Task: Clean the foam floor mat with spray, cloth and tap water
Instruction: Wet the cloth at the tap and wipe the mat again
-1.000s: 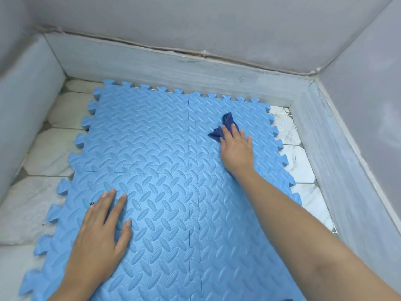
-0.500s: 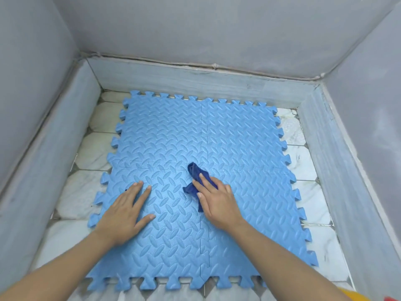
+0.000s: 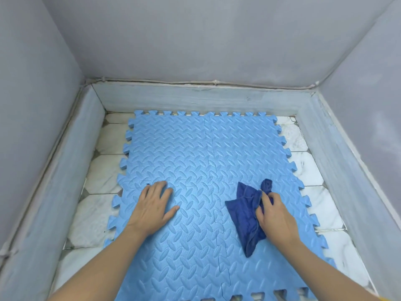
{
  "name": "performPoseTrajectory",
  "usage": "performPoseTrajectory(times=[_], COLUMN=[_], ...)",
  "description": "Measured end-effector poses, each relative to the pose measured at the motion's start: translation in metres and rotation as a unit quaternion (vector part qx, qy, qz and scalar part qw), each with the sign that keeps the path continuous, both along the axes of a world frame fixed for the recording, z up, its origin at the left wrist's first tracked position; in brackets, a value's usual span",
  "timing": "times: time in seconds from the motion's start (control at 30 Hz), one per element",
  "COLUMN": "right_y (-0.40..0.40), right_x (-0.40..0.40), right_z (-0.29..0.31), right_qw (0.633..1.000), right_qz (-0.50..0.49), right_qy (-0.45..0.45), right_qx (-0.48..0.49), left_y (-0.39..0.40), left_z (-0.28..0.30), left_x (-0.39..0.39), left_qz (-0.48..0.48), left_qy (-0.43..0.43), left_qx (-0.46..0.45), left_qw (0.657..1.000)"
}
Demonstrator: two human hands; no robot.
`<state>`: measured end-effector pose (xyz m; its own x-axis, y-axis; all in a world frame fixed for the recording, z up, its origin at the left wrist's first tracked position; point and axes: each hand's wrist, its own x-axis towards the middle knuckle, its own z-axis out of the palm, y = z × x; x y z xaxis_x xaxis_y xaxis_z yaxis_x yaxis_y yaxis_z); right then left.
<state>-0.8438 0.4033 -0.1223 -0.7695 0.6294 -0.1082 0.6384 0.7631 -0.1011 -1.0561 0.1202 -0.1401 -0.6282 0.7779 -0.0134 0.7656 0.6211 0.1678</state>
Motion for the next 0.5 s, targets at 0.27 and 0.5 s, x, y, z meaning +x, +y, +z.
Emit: performPoseTrajectory(times=[0.27, 0.5], right_y=[-0.016, 0.01], right_x=[0.004, -0.035], right_z=[0.007, 0.064], right_qw=[0.993, 0.961], right_qz=[-0.114, -0.05], right_qy=[0.012, -0.233], right_qx=[-0.016, -0.137], left_y=[-0.002, 0.027], left_z=[0.004, 0.063], left_x=[-0.01, -0.039], left_qz=[0.065, 0.118], left_qy=[-0.025, -0.079], left_qx=[-0.022, 0.015], left_qw=[0.997, 0.99])
